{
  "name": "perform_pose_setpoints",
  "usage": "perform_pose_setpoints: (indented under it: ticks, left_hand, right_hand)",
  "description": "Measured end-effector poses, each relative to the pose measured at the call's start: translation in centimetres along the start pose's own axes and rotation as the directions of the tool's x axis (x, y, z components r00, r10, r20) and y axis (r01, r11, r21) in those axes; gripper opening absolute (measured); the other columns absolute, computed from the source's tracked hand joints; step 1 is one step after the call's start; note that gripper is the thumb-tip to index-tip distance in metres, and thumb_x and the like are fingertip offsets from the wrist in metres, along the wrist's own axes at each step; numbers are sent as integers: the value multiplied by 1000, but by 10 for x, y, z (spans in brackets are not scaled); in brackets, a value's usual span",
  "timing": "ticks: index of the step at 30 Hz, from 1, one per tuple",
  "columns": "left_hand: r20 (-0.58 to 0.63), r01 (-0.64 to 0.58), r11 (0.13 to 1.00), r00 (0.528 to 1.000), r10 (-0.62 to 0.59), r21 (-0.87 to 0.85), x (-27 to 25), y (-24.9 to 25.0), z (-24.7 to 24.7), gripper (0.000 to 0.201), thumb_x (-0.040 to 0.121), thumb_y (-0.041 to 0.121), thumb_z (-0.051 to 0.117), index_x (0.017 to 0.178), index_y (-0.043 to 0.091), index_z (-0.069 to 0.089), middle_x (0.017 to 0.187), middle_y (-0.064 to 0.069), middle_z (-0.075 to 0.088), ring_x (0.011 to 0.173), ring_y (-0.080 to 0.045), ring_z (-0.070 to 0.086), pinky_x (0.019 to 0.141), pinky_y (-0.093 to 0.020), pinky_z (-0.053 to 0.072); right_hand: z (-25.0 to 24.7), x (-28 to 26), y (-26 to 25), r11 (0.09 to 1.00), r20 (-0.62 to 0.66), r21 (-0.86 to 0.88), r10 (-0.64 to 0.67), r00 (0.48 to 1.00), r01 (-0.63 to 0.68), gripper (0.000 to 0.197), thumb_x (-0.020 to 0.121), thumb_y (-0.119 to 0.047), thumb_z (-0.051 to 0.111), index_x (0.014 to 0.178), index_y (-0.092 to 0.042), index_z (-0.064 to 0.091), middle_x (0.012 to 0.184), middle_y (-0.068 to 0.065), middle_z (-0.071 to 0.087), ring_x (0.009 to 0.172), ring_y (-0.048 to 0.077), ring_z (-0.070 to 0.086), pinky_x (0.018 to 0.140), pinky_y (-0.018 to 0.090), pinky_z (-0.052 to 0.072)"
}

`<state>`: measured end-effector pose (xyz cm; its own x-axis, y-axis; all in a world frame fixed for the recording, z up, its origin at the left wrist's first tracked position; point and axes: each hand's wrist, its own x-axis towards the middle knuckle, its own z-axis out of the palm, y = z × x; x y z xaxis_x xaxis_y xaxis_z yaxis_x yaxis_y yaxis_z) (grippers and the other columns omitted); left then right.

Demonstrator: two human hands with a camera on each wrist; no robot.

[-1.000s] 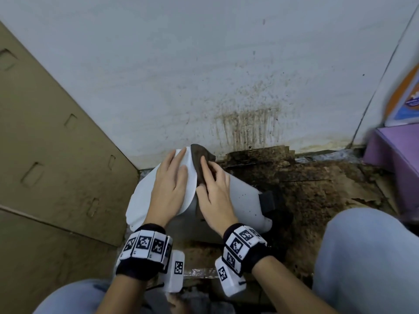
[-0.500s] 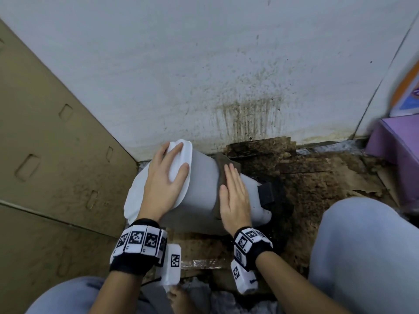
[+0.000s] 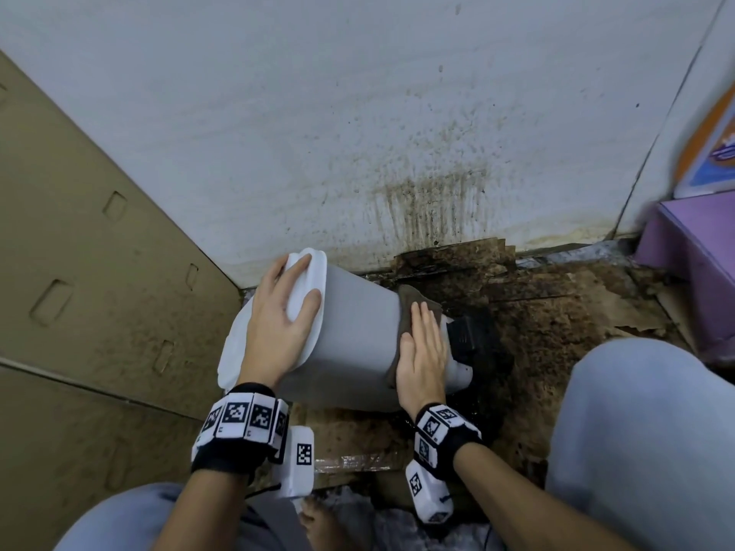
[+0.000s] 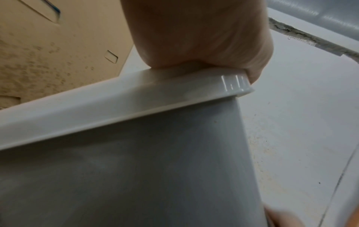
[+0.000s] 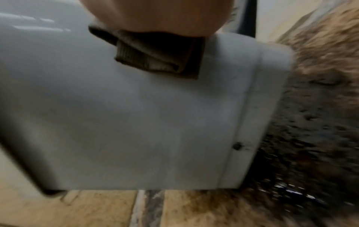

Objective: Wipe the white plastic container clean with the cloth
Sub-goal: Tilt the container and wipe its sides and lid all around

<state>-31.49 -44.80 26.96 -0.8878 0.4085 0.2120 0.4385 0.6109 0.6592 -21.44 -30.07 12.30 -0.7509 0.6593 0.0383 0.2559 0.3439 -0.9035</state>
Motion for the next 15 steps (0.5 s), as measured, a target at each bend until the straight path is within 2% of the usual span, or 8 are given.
perform_pose_setpoints:
  ticks: [3,6,8,12,15]
  left_hand:
    - [-2,-23,1000,1000,23,15,-3,1,2,56,96,48,47,151,36,47,163,11,31,149,-8,29,114,-25,22]
    - [4,-38,999,999,38,25,-4,3,5,60,94,54,44,151,37,47,164,8,31,150,-8,27,114,-23,21]
    - [2,-33,999,999,33,26,-3,3,5,63,92,58,42,151,36,47,164,7,32,150,-9,27,114,-23,21]
    - [12,-39,999,999,39,22,-4,5,5,59,95,54,46,151,37,47,164,8,31,151,-8,26,113,-23,20]
    - [8,-24,1000,1000,24,8,-5,5,3,56,96,49,48,150,38,47,164,11,30,150,-7,27,112,-23,21]
  right_hand:
    - [7,-1,-39,992,33,51,-117,993,115,67,98,-48,11,160,-26,18,168,-9,13,154,1,4,126,31,3]
    - [10,1,-78,966,117,98,-250,961,239,65,100,-47,8,161,-26,14,169,-12,7,152,-5,-5,124,24,-3]
    - [8,2,-89,951,155,101,-306,939,293,62,102,-45,9,161,-26,12,169,-12,5,152,-5,-7,124,24,-3]
    - [3,4,-68,920,122,36,-391,912,390,56,106,-34,21,161,-23,18,169,-9,13,155,5,5,126,33,12]
    - [0,3,-32,938,78,2,-345,935,346,56,105,-35,23,160,-22,24,167,-7,19,154,8,14,125,40,21]
